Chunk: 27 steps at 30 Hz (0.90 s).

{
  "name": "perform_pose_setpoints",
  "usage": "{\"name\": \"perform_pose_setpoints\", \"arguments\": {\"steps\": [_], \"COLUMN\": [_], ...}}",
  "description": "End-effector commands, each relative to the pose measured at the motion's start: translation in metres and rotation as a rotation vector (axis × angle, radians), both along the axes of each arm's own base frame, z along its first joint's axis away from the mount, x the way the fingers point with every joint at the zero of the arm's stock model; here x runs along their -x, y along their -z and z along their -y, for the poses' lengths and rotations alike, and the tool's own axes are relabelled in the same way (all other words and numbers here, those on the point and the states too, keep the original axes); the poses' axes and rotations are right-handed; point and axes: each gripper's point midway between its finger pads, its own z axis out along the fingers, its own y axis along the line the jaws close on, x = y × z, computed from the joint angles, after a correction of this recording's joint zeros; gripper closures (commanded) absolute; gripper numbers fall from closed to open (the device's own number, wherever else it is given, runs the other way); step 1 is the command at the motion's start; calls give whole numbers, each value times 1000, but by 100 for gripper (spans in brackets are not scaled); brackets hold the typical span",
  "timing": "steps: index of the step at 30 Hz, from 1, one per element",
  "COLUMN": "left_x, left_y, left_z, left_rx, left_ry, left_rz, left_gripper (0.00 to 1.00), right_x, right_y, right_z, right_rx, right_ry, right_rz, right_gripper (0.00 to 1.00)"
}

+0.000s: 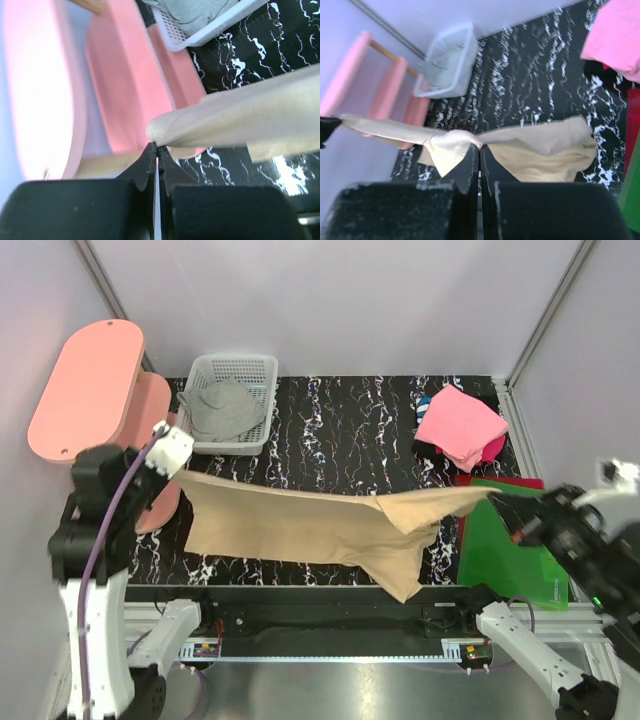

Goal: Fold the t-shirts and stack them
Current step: Flatten out the tshirt

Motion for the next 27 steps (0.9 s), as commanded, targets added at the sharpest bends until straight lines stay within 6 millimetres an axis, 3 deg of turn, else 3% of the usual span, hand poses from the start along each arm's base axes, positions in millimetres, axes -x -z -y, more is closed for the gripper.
{"name": "perform_pose_setpoints", "arguments": {"steps": [1, 2, 6, 10, 12, 15, 16, 18, 19, 21, 22, 24, 25, 27], "left_x": [54, 64, 96, 112, 108, 87, 68, 49, 29, 9, -12, -30, -51, -67], "left_y": [-11, -11, -24, -38, -39, -31, -20, -5, 12, 40, 49, 74, 87, 103], "left_z": [-1, -1, 2, 3, 1, -2, -4, -10, -11, -15, -16, -21, -23, -26], "left_rx": [-38, -42, -35, -28, -32, -45, -60, -87, -106, -125, -138, -160, -167, -173], "left_ry": [28, 28, 44, 44, 36, 25, 20, 2, 6, -4, -2, -11, -21, -35], "left_rz": [36, 34, 84, 136, 146, 137, 121, 85, 43, -28, -45, -114, -146, -202], "left_gripper": [100, 100, 100, 100, 100, 100, 100, 100, 100, 100, 100, 100, 100, 100], "right_x": [54, 69, 106, 107, 87, 44, 22, -5, -24, -49, -65, -86, -99, -118], "right_y": [-28, -42, -67, -78, -73, -46, -23, -5, 17, 33, 55, 69, 87, 96], "right_z": [13, 17, 14, 15, 20, 24, 20, 20, 15, 14, 10, 11, 8, 6], "right_rx": [-26, -43, -31, -6, 0, 44, 77, 112, 144, 174, 208, 240, 267, 285], "right_ry": [-85, -99, -165, -117, -53, 41, 59, 101, 105, 132, 136, 169, 172, 185], "right_rz": [126, 179, 281, 281, 225, 100, 15, -50, -129, -171, -243, -270, -326, -336], "right_gripper": [100, 100, 100, 100, 100, 100, 100, 100, 100, 100, 100, 100, 100, 100]}}
